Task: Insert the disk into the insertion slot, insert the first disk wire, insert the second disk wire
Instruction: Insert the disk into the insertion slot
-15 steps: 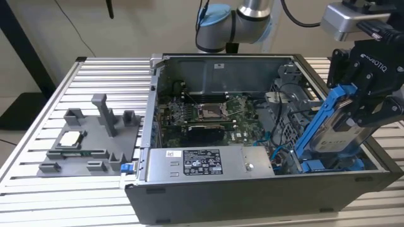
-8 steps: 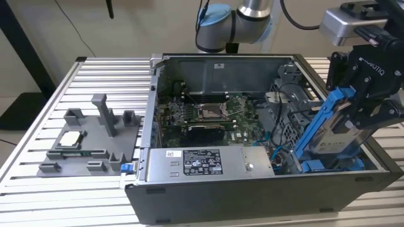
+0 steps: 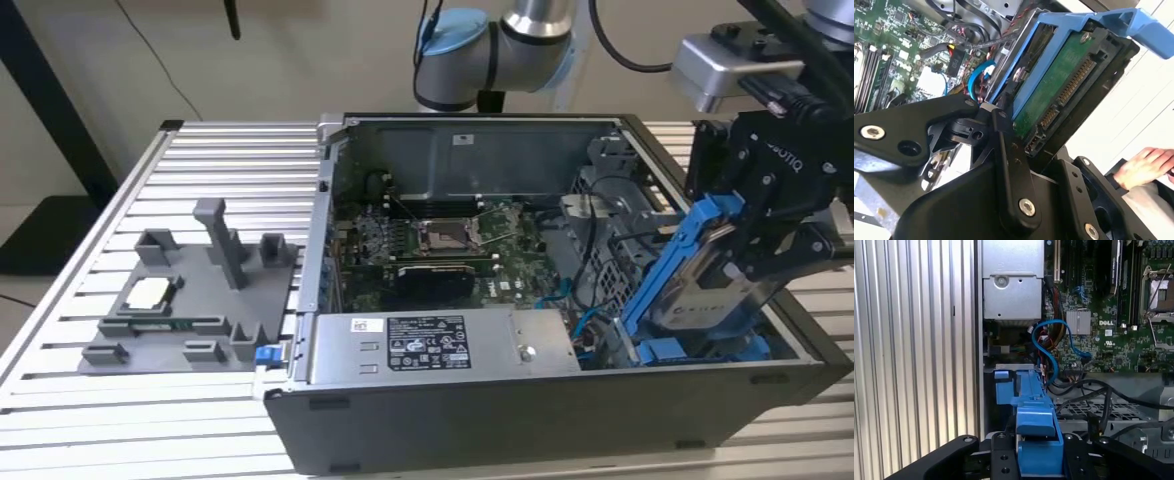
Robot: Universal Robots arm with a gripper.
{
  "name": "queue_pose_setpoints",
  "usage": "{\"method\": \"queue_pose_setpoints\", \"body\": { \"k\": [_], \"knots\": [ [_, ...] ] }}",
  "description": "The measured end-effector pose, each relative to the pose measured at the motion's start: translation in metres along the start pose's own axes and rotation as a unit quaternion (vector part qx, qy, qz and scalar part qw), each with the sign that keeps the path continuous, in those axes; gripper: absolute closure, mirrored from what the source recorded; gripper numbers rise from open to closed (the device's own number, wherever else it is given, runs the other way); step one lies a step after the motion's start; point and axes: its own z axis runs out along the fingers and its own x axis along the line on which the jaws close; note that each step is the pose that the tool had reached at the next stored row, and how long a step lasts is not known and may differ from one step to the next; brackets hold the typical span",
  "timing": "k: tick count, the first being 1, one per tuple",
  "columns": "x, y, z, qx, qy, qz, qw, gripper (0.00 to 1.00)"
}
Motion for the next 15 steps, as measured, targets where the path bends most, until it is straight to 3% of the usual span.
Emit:
{"method": "queue_pose_setpoints", "body": {
  "k": [10,13,15],
  "knots": [
    [-0.0021,0.0006,0.0175,0.0000,0.0000,0.000,1.0000,0.67],
    [-0.0022,0.0006,0.0179,-0.0001,0.0002,0.000,1.0000,0.66],
    [-0.0022,0.0006,0.0180,0.0000,0.0002,0.000,1.0000,0.60]
  ]
}}
